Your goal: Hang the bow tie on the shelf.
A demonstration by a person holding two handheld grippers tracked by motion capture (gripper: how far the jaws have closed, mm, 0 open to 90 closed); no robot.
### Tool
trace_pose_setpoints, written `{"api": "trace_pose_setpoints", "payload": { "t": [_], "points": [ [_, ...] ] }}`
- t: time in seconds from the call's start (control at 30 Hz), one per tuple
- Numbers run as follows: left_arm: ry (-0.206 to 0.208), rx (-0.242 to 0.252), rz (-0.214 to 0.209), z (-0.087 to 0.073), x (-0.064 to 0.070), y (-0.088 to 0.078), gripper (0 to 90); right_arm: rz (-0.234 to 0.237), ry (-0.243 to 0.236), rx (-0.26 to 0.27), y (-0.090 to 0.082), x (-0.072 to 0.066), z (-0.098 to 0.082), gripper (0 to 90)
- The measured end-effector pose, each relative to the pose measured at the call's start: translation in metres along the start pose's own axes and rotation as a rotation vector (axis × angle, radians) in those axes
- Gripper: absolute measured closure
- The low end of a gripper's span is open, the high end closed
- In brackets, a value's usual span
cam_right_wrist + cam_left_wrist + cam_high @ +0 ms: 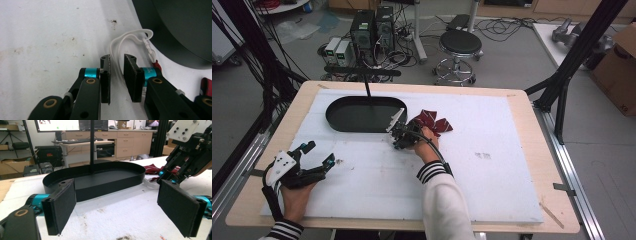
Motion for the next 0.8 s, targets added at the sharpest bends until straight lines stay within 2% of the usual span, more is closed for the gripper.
{"api": "trace_pose_setpoints", "payload": {
  "t": [0.23,0.33,0.4,0.53,0.8],
  "points": [
    [0.000,0.000,0.000,0.0000,-0.0001,0.0000,15.8,0.009,-0.007,0.006,0.0001,0.0005,-0.0005,76.6],
    [0.000,0.000,0.000,0.0000,-0.0001,-0.0001,15.8,0.027,-0.004,0.008,0.0002,-0.0004,-0.0005,82.6],
    [0.000,0.000,-0.001,0.0000,-0.0001,0.0000,15.8,0.019,-0.002,0.001,0.0001,0.0001,-0.0005,86.3],
    [0.000,0.000,-0.001,0.0000,-0.0001,-0.0001,15.8,0.027,0.011,0.004,0.0000,0.0002,-0.0010,87.0],
    [-0.001,0.000,-0.001,0.0000,-0.0001,-0.0001,15.8,0.018,0.001,0.006,-0.0004,0.0003,0.0004,87.5]
  ]
}}
Point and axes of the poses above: each handheld gripper's, and its own axes: y roughly forward along the jaws, z roughly out of its top, x roughly to its right, the point moved 8 cm from there along y, roughly forward along the jaws, and after that the axes turned 2 degrees about -y, right-handed, at the moved point
